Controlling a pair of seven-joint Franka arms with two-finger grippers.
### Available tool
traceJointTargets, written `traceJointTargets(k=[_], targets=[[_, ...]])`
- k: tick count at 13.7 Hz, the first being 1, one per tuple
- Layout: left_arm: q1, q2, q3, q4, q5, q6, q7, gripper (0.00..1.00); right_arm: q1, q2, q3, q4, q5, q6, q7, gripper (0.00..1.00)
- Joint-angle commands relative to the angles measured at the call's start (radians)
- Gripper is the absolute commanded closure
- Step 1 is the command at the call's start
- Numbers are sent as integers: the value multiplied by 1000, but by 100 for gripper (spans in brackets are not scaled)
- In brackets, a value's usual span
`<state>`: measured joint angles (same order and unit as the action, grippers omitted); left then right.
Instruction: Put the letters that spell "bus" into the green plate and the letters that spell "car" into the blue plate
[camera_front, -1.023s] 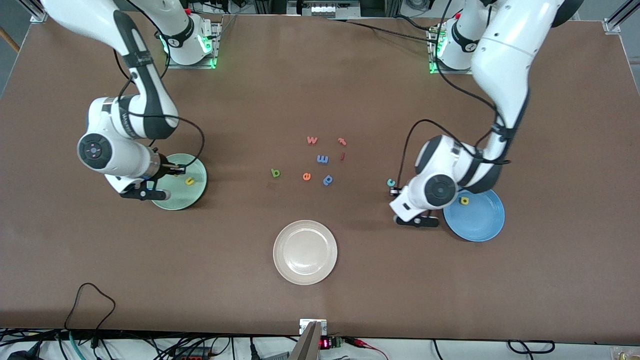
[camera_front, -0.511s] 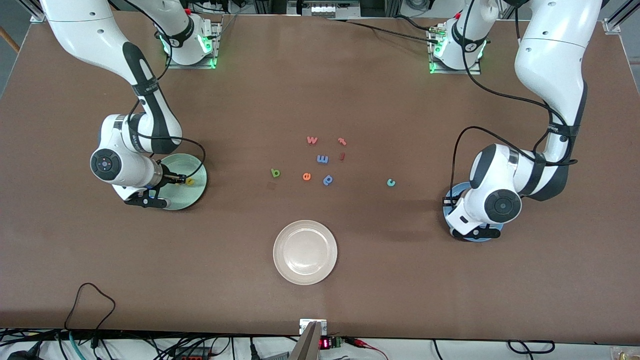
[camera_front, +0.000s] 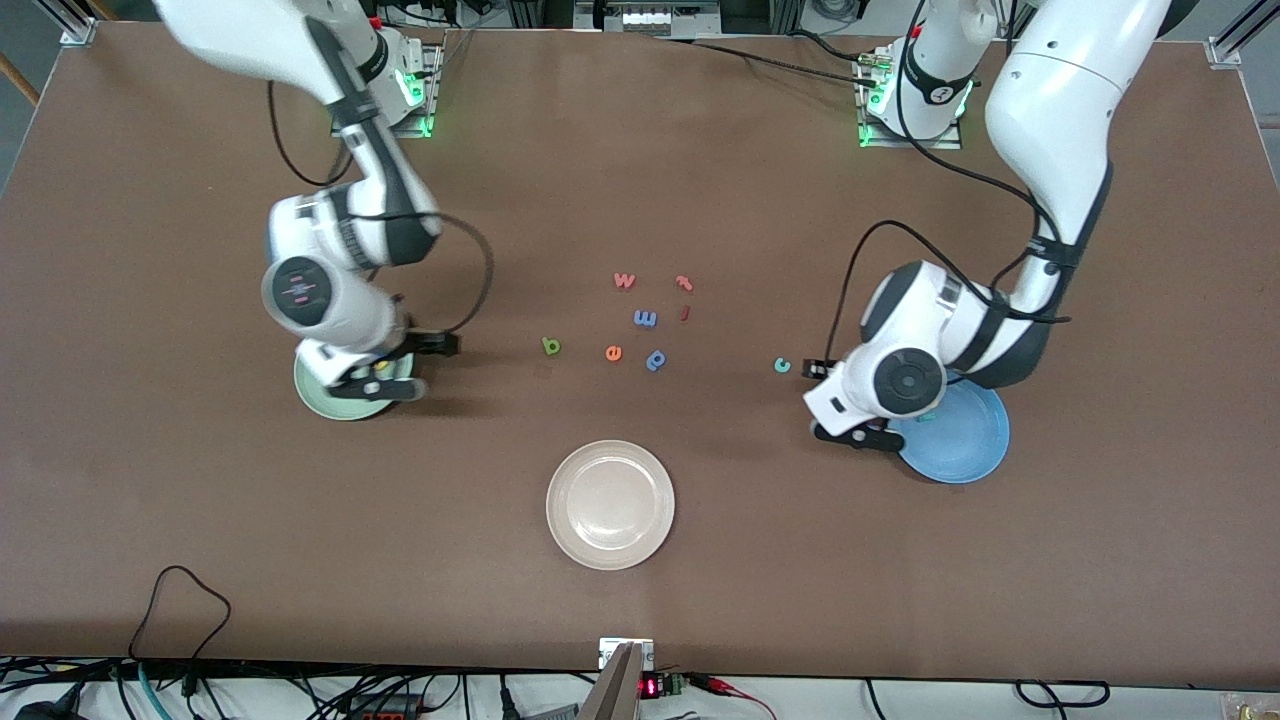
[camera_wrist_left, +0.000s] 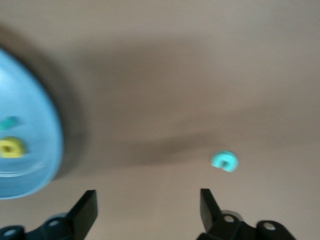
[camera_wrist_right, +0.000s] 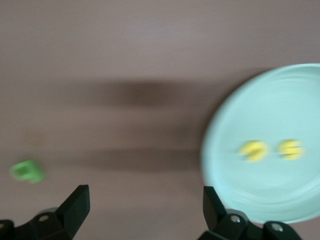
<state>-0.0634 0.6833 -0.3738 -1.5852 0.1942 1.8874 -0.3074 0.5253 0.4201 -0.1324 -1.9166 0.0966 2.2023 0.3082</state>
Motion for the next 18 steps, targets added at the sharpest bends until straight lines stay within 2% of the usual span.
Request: traceJointTargets(k=[1, 3, 6, 11, 13, 15, 18], targets=[[8, -19, -62, -108, 11, 128, 23, 16, 96, 58, -10, 47, 12, 25, 84, 0], [31, -25, -63, -180, 33, 258, 147, 16, 157, 123, -12, 89, 12, 25, 104, 10], [27, -30, -62, -245, 39, 346, 165, 17, 212, 198, -12, 160, 81, 33, 135, 31], [-1, -19, -62, -246, 76, 365, 152, 22, 219, 258, -12, 200, 86, 50, 138, 37], [-19, -7, -57, -246, 144, 366, 149, 28, 219, 278, -12, 212, 84, 57, 138, 38], [-26, -4, -59, -246, 185, 366, 85, 29, 219, 295, -12, 220, 84, 71, 140, 41], [-33, -2, -59, -246, 185, 366, 82, 40, 217, 305, -12, 220, 86, 89, 141, 48]])
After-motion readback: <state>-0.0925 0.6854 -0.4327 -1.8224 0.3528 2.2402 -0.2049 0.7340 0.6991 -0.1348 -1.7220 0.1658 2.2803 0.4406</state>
